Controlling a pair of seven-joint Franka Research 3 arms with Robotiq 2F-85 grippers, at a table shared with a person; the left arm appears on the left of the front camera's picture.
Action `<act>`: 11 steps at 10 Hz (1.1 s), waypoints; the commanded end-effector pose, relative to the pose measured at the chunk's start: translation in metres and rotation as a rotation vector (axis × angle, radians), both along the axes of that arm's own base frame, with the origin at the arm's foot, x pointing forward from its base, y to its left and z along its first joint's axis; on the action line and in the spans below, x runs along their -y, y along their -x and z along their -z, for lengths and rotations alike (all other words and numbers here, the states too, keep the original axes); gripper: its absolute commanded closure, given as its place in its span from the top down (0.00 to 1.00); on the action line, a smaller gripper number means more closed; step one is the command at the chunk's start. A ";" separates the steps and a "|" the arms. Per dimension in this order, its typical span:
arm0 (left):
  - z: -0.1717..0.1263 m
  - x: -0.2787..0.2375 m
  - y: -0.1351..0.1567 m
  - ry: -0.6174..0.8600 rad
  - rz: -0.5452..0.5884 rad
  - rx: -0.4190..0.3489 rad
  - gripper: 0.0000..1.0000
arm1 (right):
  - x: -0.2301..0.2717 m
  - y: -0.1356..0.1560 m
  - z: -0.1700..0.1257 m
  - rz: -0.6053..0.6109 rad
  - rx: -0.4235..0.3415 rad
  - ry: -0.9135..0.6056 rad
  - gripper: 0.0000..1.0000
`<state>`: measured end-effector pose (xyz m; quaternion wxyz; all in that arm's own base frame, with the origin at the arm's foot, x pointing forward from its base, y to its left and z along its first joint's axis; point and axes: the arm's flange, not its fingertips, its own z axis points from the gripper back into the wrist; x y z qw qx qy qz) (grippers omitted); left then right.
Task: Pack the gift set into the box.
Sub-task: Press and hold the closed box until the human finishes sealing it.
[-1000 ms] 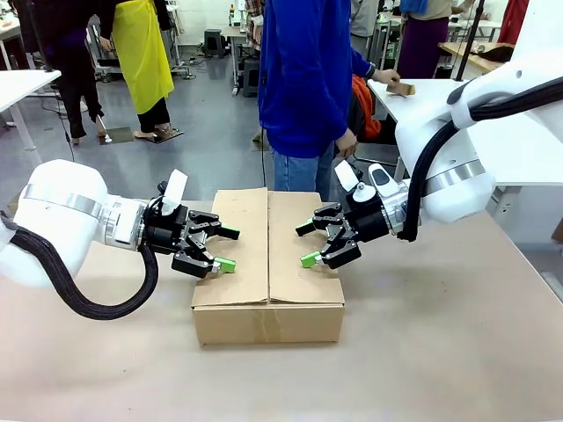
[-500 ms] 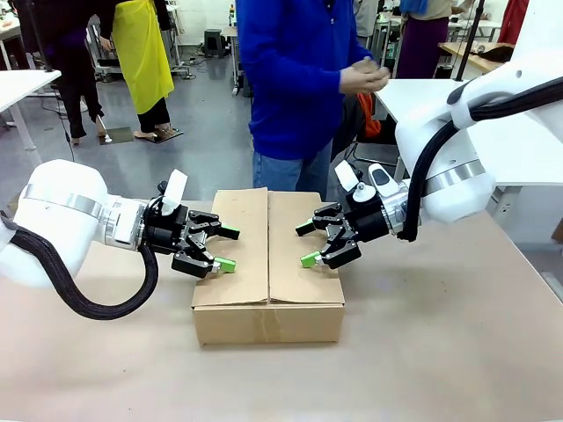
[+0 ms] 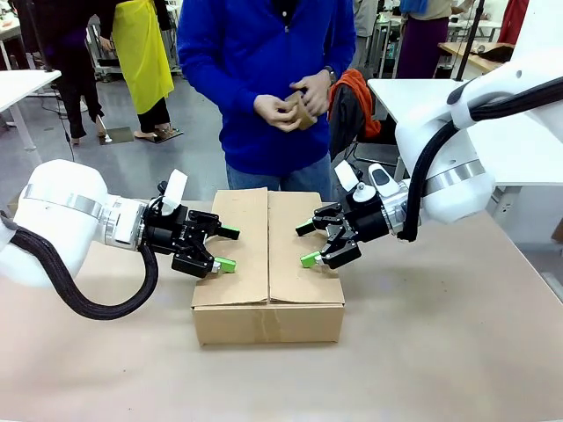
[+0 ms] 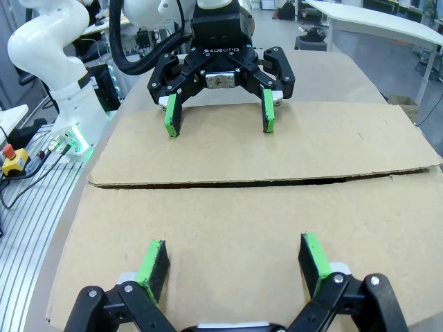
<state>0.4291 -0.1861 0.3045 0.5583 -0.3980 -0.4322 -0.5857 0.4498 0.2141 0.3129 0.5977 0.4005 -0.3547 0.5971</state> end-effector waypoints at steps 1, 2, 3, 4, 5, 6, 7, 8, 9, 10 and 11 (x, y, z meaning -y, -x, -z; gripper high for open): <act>0.001 -0.001 0.002 0.008 0.006 0.006 1.00 | -0.001 0.000 0.001 0.006 0.001 -0.006 1.00; 0.001 -0.001 0.002 0.008 0.006 0.006 1.00 | -0.001 0.000 0.001 0.006 0.001 -0.006 1.00; 0.001 -0.001 0.002 0.008 0.006 0.006 1.00 | -0.001 0.000 0.001 0.006 0.001 -0.006 1.00; 0.001 -0.001 0.002 0.008 0.006 0.006 1.00 | -0.001 0.000 0.001 0.006 0.001 -0.006 1.00; 0.001 -0.001 0.002 0.008 0.006 0.006 1.00 | -0.001 0.000 0.001 0.006 0.001 -0.006 1.00; 0.001 -0.001 0.002 0.008 0.006 0.006 1.00 | -0.001 0.000 0.001 0.006 0.001 -0.006 1.00; 0.001 -0.001 0.002 0.008 0.006 0.006 1.00 | -0.001 0.000 0.001 0.006 0.001 -0.006 1.00; 0.001 -0.001 0.002 0.008 0.006 0.006 1.00 | -0.001 0.000 0.001 0.006 0.001 -0.006 1.00; 0.001 -0.001 0.002 0.008 0.006 0.006 1.00 | -0.001 0.000 0.001 0.006 0.001 -0.006 1.00; 0.001 -0.001 0.002 0.008 0.006 0.006 1.00 | -0.001 0.000 0.001 0.006 0.001 -0.006 1.00; 0.001 -0.001 0.002 0.008 0.006 0.006 1.00 | -0.001 0.000 0.001 0.006 0.001 -0.006 1.00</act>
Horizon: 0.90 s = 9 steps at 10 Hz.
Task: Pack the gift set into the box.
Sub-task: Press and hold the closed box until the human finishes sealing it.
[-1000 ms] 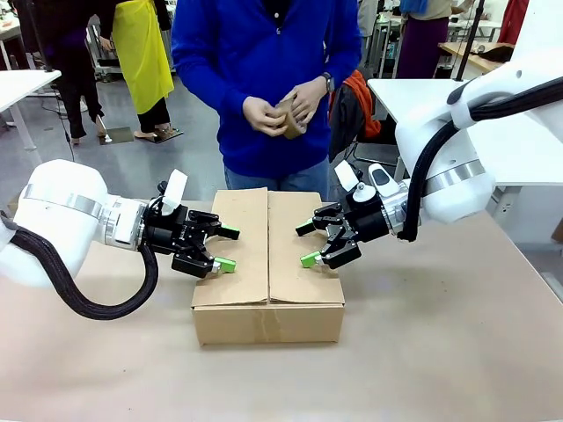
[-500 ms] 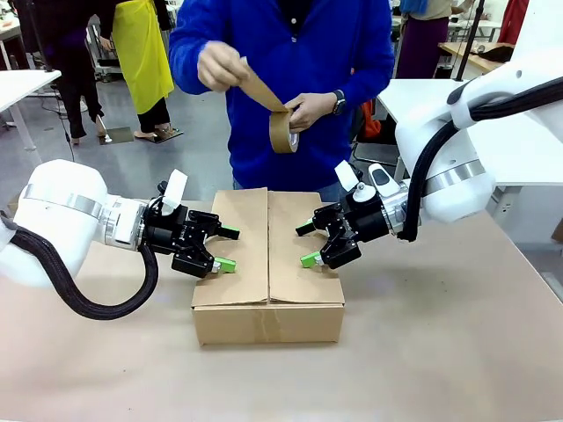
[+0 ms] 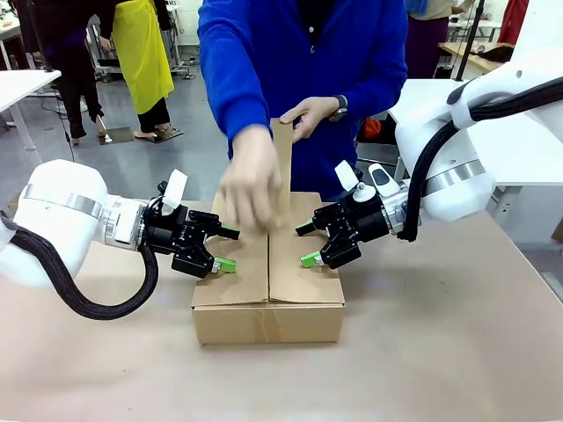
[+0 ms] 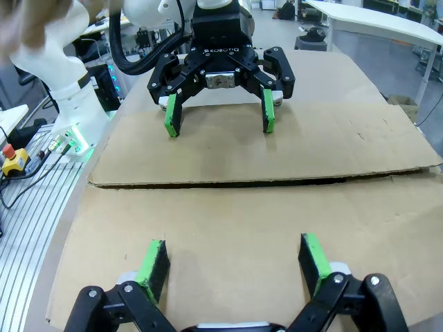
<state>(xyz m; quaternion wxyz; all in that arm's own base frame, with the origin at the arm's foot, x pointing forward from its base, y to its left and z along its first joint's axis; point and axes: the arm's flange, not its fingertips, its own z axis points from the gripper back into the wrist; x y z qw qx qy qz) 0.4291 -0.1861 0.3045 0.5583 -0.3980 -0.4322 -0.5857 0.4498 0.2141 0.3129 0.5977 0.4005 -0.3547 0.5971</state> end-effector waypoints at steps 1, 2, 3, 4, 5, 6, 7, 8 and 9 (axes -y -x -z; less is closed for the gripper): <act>0.001 -0.001 0.002 0.008 0.006 0.006 1.00 | -0.001 0.000 0.001 0.006 0.001 -0.006 1.00; 0.001 -0.001 0.002 0.008 0.006 0.006 1.00 | -0.001 0.000 0.001 0.006 0.001 -0.006 1.00; 0.001 -0.001 0.002 0.008 0.006 0.006 1.00 | -0.001 0.000 0.001 0.006 0.001 -0.006 1.00; 0.001 -0.001 0.002 0.008 0.006 0.006 1.00 | -0.001 0.000 0.001 0.006 0.001 -0.006 1.00; 0.001 -0.001 0.002 0.008 0.006 0.006 1.00 | -0.001 0.000 0.001 0.006 0.001 -0.006 1.00; 0.001 -0.001 0.002 0.008 0.006 0.006 1.00 | -0.001 0.000 0.001 0.006 0.001 -0.006 1.00; 0.001 -0.001 0.002 0.008 0.006 0.006 1.00 | -0.001 0.000 0.001 0.006 0.001 -0.006 1.00; 0.001 -0.001 0.002 0.008 0.006 0.006 1.00 | -0.001 0.000 0.001 0.006 0.001 -0.006 1.00; 0.001 -0.001 0.002 0.008 0.006 0.006 1.00 | -0.001 0.000 0.001 0.006 0.001 -0.006 1.00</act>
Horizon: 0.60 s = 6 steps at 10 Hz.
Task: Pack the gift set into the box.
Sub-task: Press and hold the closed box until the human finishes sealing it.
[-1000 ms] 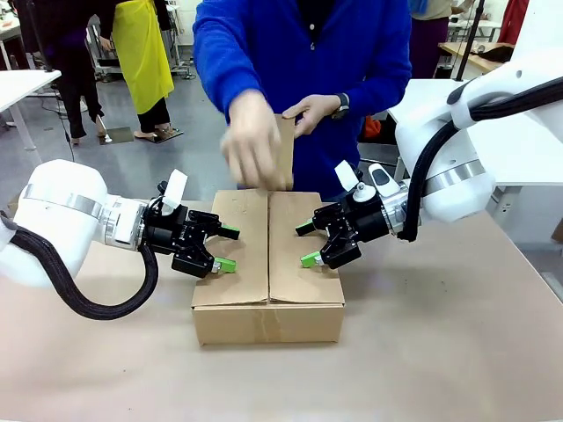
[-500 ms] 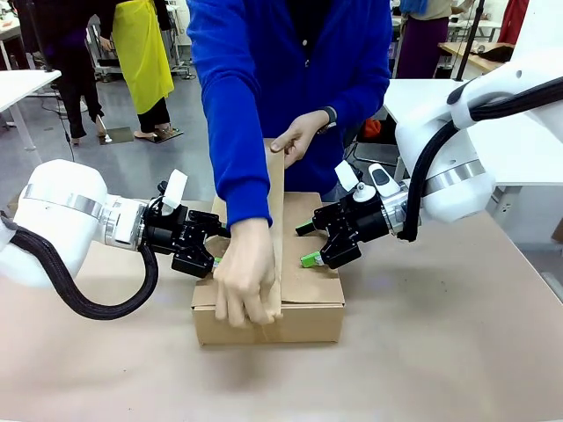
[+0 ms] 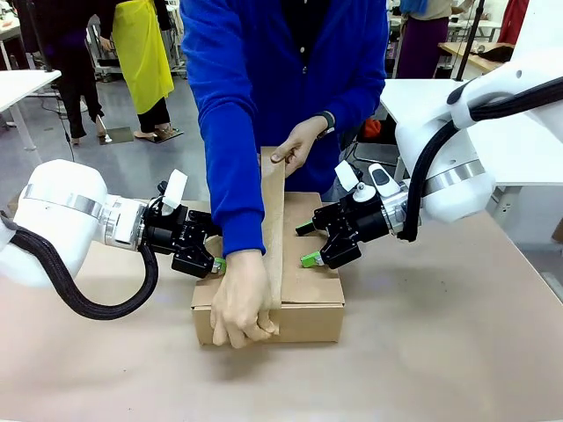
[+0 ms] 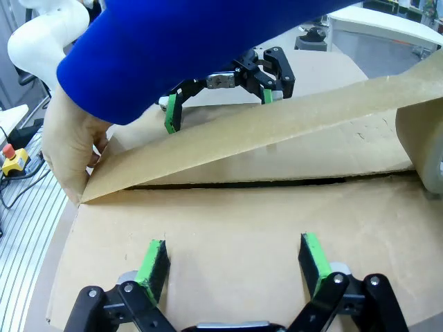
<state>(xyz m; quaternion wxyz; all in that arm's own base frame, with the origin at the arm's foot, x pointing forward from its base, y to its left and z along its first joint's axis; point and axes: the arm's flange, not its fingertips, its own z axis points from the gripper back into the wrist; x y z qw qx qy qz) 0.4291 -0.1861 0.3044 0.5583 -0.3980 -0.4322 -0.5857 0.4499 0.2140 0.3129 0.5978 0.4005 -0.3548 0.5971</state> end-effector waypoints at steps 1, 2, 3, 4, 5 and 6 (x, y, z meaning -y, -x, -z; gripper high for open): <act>0.001 -0.001 0.002 0.008 0.006 0.006 1.00 | -0.001 0.000 0.001 0.006 0.001 -0.006 1.00; 0.001 -0.001 0.002 0.008 0.006 0.006 1.00 | -0.001 0.000 0.001 0.006 0.001 -0.006 1.00; 0.001 -0.001 0.002 0.008 0.006 0.006 1.00 | -0.001 0.000 0.001 0.006 0.001 -0.006 1.00; 0.001 -0.001 0.002 0.008 0.006 0.006 1.00 | -0.001 0.000 0.001 0.006 0.001 -0.006 1.00; 0.001 -0.001 0.002 0.008 0.006 0.006 1.00 | -0.001 0.000 0.001 0.006 0.001 -0.006 1.00; 0.001 -0.001 0.002 0.008 0.006 0.006 1.00 | -0.001 0.000 0.001 0.006 0.001 -0.006 1.00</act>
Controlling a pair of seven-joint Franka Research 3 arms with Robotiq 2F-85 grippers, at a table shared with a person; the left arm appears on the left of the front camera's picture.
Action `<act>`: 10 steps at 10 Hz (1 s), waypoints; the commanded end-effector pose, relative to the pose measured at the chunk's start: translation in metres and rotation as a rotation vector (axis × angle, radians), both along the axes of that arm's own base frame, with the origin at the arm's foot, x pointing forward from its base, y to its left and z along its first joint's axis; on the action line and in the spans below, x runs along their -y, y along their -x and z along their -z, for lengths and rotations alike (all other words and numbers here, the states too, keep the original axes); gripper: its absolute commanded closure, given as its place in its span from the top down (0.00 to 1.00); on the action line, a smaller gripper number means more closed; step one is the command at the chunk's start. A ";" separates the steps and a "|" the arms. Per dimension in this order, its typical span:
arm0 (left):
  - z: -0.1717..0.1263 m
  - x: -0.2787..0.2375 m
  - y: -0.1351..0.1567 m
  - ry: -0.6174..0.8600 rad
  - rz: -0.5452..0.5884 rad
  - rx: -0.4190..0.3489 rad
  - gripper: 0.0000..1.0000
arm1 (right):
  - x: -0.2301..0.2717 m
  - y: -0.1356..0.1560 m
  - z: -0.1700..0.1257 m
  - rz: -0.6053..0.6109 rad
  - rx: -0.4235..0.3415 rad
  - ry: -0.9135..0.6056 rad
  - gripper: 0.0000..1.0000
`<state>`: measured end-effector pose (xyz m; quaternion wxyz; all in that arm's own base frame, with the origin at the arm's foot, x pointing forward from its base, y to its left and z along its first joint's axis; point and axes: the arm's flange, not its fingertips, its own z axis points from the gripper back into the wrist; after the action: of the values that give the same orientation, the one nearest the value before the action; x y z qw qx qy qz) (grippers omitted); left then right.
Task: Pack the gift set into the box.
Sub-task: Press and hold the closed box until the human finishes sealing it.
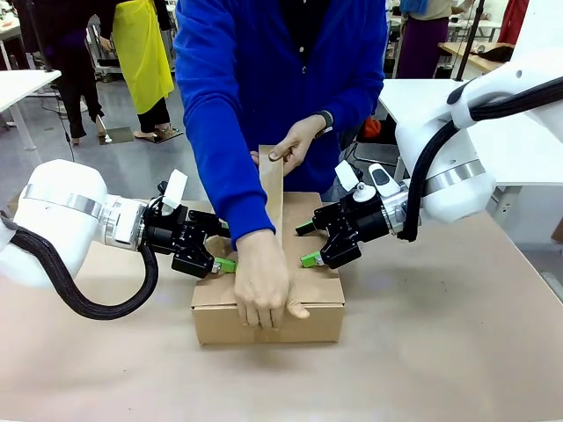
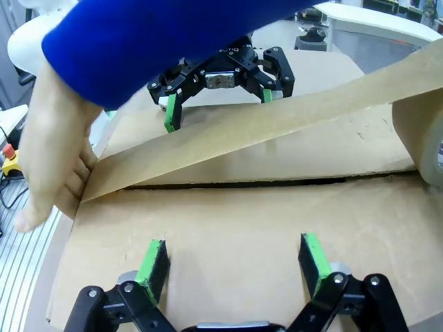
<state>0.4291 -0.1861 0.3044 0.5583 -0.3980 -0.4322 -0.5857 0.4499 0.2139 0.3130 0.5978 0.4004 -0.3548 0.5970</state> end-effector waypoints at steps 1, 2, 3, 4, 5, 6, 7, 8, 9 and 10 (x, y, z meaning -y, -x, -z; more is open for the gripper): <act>0.001 -0.001 0.002 0.008 0.006 0.006 1.00 | -0.001 0.000 0.001 0.006 0.001 -0.006 1.00; 0.001 -0.001 0.002 0.008 0.006 0.006 1.00 | -0.001 0.000 0.001 0.006 0.001 -0.006 1.00; 0.001 -0.001 0.002 0.008 0.006 0.006 1.00 | -0.001 0.000 0.001 0.006 0.001 -0.006 1.00; 0.001 -0.001 0.002 0.008 0.006 0.006 1.00 | -0.001 0.000 0.001 0.006 0.001 -0.006 1.00; 0.001 -0.001 0.002 0.008 0.006 0.006 1.00 | -0.001 0.000 0.001 0.006 0.001 -0.006 1.00; 0.001 -0.001 0.002 0.008 0.006 0.006 1.00 | -0.001 0.000 0.001 0.006 0.001 -0.006 1.00; 0.001 -0.001 0.002 0.008 0.006 0.006 1.00 | -0.001 0.000 0.001 0.006 0.001 -0.006 1.00; 0.001 -0.001 0.002 0.008 0.006 0.006 1.00 | -0.001 0.000 0.001 0.006 0.001 -0.006 1.00; 0.001 -0.001 0.002 0.008 0.006 0.006 1.00 | -0.001 0.000 0.001 0.006 0.001 -0.006 1.00; 0.001 -0.001 0.002 0.008 0.006 0.006 1.00 | -0.001 0.000 0.001 0.006 0.001 -0.006 1.00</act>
<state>0.4291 -0.1862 0.3044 0.5583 -0.3980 -0.4321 -0.5858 0.4501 0.2139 0.3131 0.5978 0.4003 -0.3550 0.5970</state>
